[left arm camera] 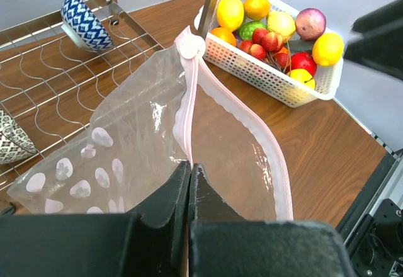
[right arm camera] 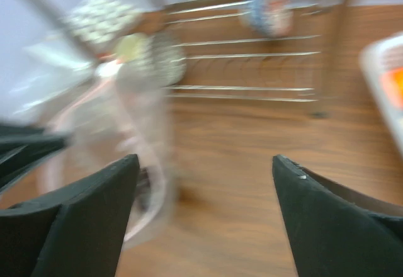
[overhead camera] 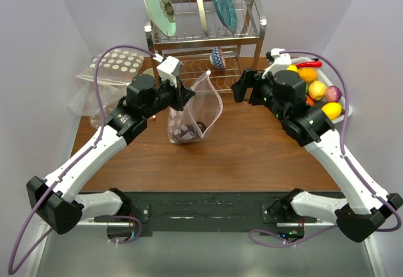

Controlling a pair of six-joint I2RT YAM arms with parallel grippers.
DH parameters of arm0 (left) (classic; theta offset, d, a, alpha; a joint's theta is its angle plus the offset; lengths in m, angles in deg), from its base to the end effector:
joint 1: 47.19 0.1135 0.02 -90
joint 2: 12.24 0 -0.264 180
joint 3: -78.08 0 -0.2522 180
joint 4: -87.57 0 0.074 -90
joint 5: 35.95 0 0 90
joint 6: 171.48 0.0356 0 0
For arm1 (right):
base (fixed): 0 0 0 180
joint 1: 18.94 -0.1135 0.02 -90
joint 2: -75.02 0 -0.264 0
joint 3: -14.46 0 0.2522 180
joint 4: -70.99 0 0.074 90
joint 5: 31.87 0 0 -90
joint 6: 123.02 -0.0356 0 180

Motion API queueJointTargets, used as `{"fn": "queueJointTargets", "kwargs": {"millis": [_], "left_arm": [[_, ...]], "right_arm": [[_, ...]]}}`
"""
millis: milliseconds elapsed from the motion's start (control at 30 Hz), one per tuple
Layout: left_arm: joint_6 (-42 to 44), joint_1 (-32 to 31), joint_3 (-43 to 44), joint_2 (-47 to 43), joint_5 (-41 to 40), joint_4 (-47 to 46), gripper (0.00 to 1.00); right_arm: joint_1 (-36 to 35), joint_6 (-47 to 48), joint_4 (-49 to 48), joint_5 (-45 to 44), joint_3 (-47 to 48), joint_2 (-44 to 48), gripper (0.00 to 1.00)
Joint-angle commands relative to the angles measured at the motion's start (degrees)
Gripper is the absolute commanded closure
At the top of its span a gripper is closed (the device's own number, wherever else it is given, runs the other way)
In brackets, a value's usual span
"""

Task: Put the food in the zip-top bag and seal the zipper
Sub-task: Place the fake fruit in the zipper food storage bag, then pick up the fake fruit from the bin.

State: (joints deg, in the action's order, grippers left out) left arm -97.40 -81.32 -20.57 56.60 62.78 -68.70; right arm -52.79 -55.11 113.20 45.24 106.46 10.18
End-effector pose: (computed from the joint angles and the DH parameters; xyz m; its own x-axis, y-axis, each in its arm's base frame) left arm 0.2271 -0.1605 0.3931 -0.3408 -0.0965 -0.9352 0.6076 0.7364 -0.2975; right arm 0.2014 0.1255 0.4394 -0.3367 0.2156 -0.9166 -0.2562 0.9157 0.3095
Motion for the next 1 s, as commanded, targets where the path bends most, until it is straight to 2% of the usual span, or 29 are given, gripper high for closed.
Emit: {"fn": "queueJointTargets", "kwargs": {"millis": [0,67,167,267,567,933,967], "left_arm": [[-0.2,0.4,-0.3,0.5,-0.6,-2.0,1.00],[-0.2,0.4,-0.4,0.7,-0.6,-2.2,1.00],[-0.2,0.4,-0.6,0.9,-0.4,-2.2,1.00],[0.0,0.4,-0.7,1.2,-0.8,-2.2,1.00],[0.0,0.4,-1.0,1.7,-0.5,-2.2,1.00],[-0.2,0.3,-1.3,2.2,1.0,-2.8,1.00],[-0.2,0.3,-1.4,2.4,1.0,-2.9,1.00]], "right_arm": [[0.7,6.0,11.4,-27.4,3.8,-4.1,0.02],[2.6,7.7,12.6,-31.1,4.5,-6.7,0.02],[10.6,9.2,14.3,-29.9,5.5,-9.3,0.02],[14.5,10.7,15.6,-33.0,7.1,-13.0,0.01],[25.8,10.4,14.6,-33.1,8.6,-19.4,0.01],[34.2,7.1,11.3,-35.1,9.7,-27.9,0.01],[36.7,7.1,10.9,-34.8,10.0,-28.5,0.01]]}}
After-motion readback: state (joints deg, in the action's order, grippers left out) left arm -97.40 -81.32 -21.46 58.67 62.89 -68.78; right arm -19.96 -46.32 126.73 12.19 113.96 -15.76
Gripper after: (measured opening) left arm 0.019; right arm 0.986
